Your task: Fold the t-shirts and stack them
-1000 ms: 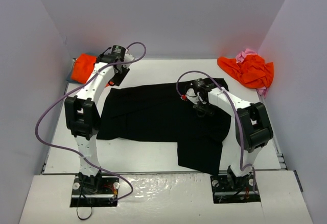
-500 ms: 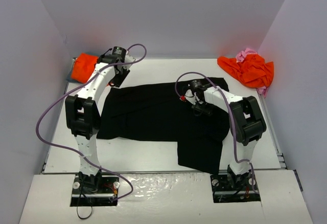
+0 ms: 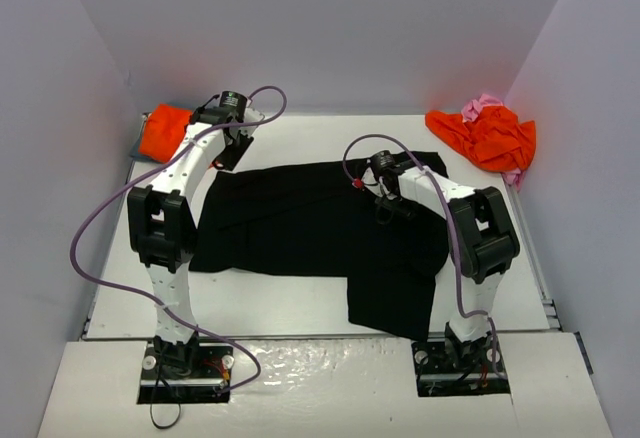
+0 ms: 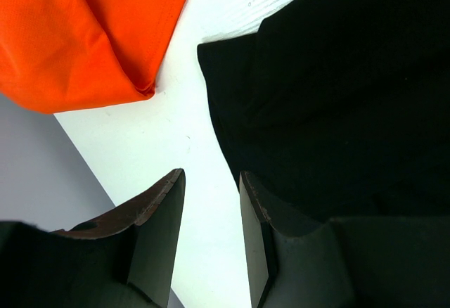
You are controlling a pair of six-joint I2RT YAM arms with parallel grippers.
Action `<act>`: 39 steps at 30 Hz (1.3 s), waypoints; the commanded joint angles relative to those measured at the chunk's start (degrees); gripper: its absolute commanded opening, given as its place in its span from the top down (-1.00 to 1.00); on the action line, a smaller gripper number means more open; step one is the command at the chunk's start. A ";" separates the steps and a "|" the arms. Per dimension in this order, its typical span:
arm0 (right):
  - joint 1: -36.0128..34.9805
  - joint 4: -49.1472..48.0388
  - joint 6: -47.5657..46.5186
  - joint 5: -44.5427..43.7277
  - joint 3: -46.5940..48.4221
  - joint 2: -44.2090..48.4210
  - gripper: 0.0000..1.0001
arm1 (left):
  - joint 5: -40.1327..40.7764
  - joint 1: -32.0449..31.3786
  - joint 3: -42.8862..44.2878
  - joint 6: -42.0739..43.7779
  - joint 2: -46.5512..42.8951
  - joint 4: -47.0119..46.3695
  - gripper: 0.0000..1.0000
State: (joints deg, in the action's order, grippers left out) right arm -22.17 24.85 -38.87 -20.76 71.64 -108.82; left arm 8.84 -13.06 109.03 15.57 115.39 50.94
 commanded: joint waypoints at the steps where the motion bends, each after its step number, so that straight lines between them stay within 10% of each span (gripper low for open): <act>1: 0.50 -0.56 0.34 -2.92 0.63 3.22 0.25 | 0.79 0.40 1.63 -0.05 -2.53 -0.81 0.32; 15: 2.74 -1.47 1.22 -4.18 1.16 -2.73 0.24 | 1.11 0.49 0.77 0.25 -2.61 -1.02 0.32; 19: 3.29 -1.34 1.15 -4.11 1.15 -3.70 0.58 | 1.00 0.40 0.83 0.25 -2.45 -1.02 0.32; 20: 3.35 -0.73 1.09 -3.68 1.23 -4.22 1.00 | 1.00 0.40 0.84 0.25 -2.46 -1.01 0.32; 39: 2.49 1.72 0.10 -6.82 4.18 8.39 1.00 | 1.00 0.49 0.96 0.12 -4.45 -0.62 0.32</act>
State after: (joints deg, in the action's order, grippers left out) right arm -19.21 24.19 -37.86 -24.07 72.28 -107.77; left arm 8.91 -13.02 108.81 15.77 115.40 50.87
